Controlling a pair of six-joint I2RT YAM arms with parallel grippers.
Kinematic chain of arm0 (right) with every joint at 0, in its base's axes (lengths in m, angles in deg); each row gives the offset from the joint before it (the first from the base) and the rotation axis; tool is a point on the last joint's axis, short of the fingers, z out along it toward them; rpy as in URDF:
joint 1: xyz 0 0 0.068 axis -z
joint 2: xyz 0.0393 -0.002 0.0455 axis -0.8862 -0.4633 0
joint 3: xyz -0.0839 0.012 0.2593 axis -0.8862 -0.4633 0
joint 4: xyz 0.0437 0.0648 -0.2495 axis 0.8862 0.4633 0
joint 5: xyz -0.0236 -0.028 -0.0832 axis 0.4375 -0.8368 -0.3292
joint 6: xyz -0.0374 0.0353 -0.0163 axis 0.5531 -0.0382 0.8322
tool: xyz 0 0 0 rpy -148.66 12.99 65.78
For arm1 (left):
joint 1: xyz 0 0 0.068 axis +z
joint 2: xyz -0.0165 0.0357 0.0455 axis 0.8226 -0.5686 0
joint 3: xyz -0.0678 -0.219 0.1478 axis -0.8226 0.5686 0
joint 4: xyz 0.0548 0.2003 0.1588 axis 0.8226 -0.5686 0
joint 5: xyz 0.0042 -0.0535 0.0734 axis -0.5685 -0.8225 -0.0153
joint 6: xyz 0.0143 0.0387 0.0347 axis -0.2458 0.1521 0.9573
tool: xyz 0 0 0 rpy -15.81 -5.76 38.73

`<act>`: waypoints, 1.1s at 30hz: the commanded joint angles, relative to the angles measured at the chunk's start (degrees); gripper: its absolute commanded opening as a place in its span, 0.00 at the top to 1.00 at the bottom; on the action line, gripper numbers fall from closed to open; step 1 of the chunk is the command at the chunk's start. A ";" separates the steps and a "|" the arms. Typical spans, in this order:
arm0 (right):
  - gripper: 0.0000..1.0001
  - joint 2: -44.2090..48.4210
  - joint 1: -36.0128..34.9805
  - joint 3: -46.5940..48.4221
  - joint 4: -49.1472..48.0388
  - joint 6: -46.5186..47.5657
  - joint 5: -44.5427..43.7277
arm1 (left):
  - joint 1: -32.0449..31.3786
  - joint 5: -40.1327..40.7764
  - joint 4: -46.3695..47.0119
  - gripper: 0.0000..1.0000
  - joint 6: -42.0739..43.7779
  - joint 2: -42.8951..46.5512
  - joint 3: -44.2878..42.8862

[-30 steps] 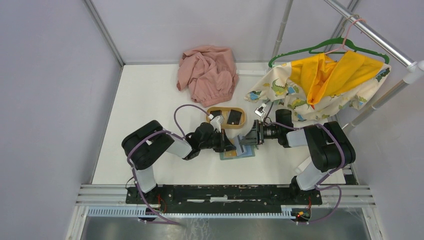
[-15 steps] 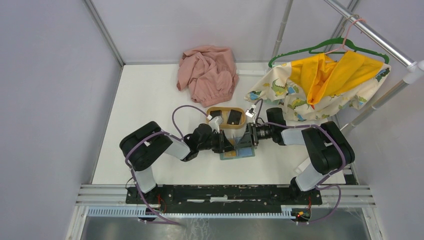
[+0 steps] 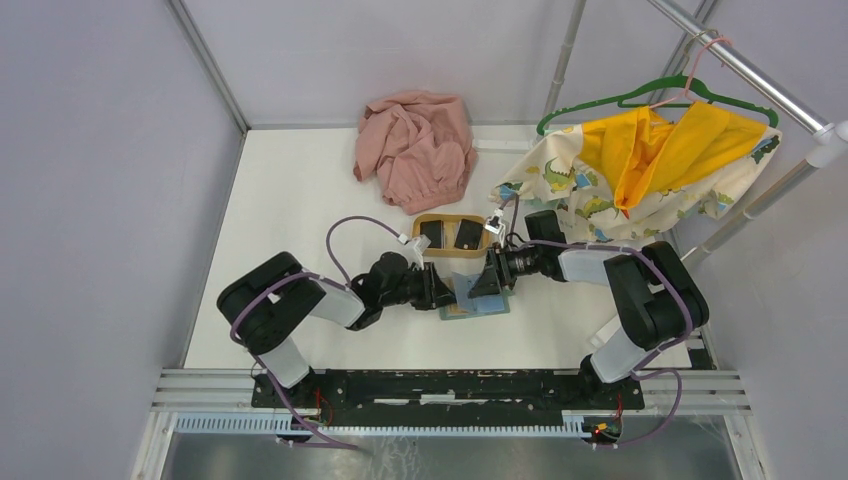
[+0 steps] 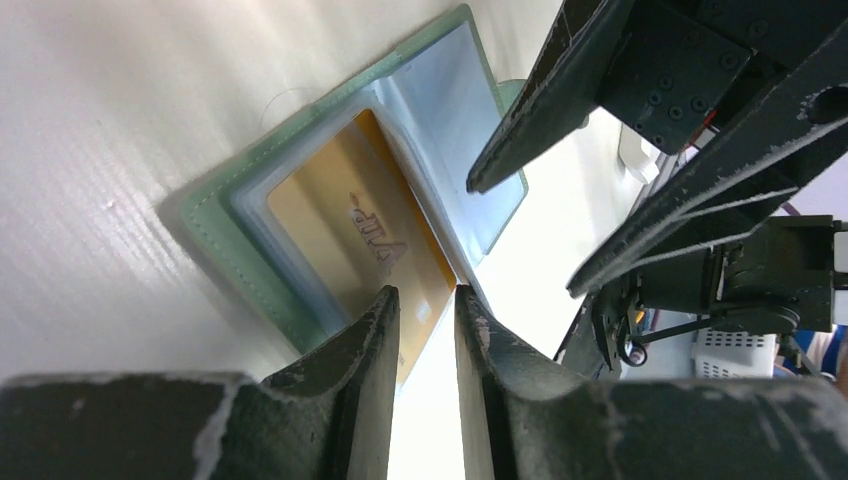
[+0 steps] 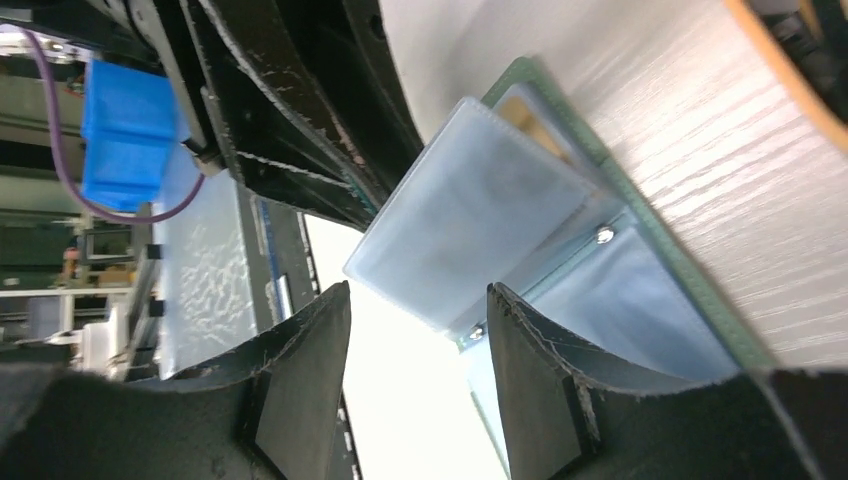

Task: Put the credit cards into the card holder
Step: Turn over the card slot in the card holder.

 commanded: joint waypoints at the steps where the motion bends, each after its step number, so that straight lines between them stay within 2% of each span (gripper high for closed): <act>1: 0.42 3.42 -1.32 4.11 8.78 13.26 -5.74 | 1.31 -0.96 3.08 0.66 -2.96 1.93 2.15; 7: 0.37 12.45 -7.51 3.74 12.81 33.78 -12.93 | 3.31 -1.09 1.38 0.65 -2.36 6.09 5.65; 11: 0.27 19.66 -11.79 -1.74 13.65 58.45 -12.54 | 3.48 3.31 -6.92 0.65 1.10 13.10 6.18; 12: 0.23 21.00 -12.60 -2.75 13.10 61.63 -13.29 | 3.48 4.71 -9.53 0.65 2.24 15.15 5.98; 16: 0.21 18.09 -15.76 -0.45 8.88 54.72 -22.91 | 3.46 6.93 -14.87 0.63 5.79 21.36 4.71; 21: 0.23 10.42 -18.54 5.60 9.95 44.64 -31.40 | 3.46 4.68 -12.30 0.69 6.34 19.38 3.23; 24: 0.23 8.73 -19.89 6.00 9.81 42.99 -33.84 | 3.45 3.64 -9.50 0.73 5.60 17.09 3.40; 33: 0.25 4.46 -20.77 6.97 12.49 43.23 -36.85 | 3.46 0.16 -3.79 0.74 4.10 12.30 3.07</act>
